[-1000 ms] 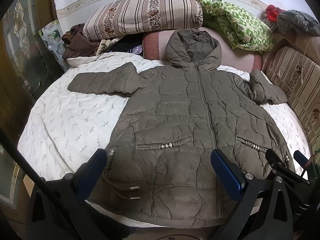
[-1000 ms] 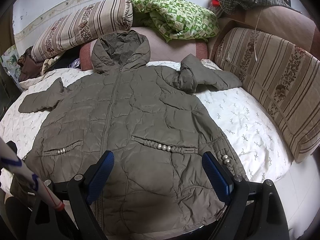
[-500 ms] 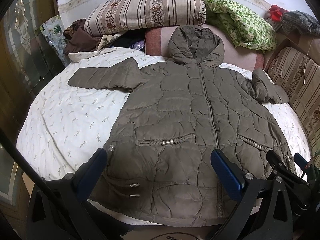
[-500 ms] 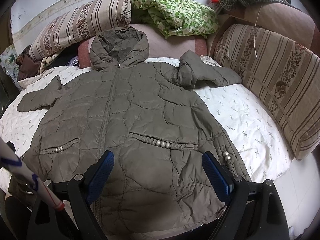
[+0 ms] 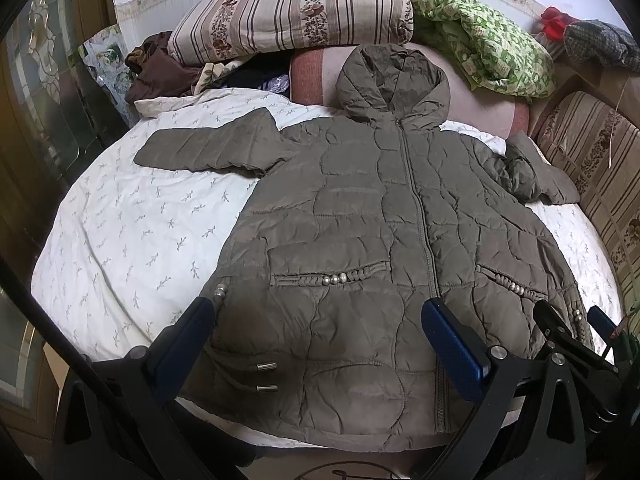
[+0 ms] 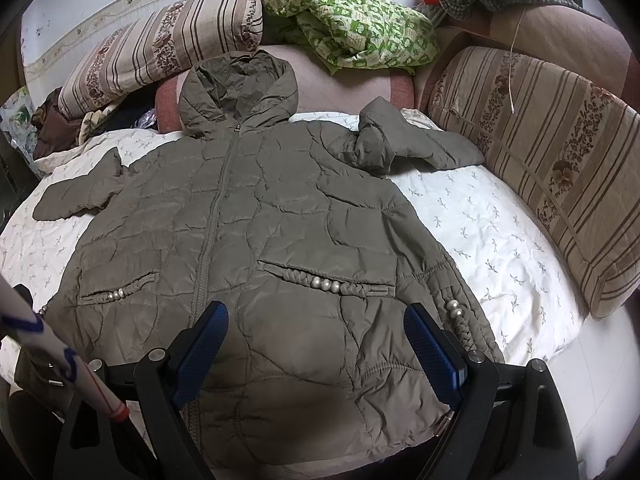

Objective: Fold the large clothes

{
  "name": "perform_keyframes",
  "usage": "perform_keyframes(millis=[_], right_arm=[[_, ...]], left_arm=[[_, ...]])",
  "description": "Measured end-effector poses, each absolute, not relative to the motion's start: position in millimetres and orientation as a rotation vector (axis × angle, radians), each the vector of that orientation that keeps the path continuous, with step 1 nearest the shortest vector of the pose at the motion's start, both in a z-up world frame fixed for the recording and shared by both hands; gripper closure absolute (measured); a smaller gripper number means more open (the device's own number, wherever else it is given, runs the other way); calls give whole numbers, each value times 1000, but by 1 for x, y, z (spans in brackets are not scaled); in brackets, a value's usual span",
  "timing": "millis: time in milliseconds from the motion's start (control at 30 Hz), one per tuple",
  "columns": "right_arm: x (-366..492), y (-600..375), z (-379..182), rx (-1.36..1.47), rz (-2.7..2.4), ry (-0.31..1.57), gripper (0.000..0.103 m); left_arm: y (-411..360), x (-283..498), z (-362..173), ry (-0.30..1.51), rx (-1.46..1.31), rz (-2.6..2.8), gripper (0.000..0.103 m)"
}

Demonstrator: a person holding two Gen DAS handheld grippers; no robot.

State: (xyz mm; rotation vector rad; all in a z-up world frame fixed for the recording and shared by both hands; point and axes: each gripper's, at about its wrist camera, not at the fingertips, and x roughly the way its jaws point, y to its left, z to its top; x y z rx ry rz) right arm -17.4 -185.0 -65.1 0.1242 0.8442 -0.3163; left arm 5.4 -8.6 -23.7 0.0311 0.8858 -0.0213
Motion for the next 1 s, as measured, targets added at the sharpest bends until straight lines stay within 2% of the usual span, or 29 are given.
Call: perform_keyframes(millis=[367, 733, 1000], right_arm=[[-16, -189, -69, 124, -333, 859, 11], [-27, -219, -58, 144, -452, 830, 11], [-36, -228, -45, 139, -492, 775, 11]], left_arm=[[-7, 6, -28, 910, 5, -34, 0], [-28, -28, -37, 925, -14, -175, 0], [-19, -48, -22, 853, -81, -238, 0]])
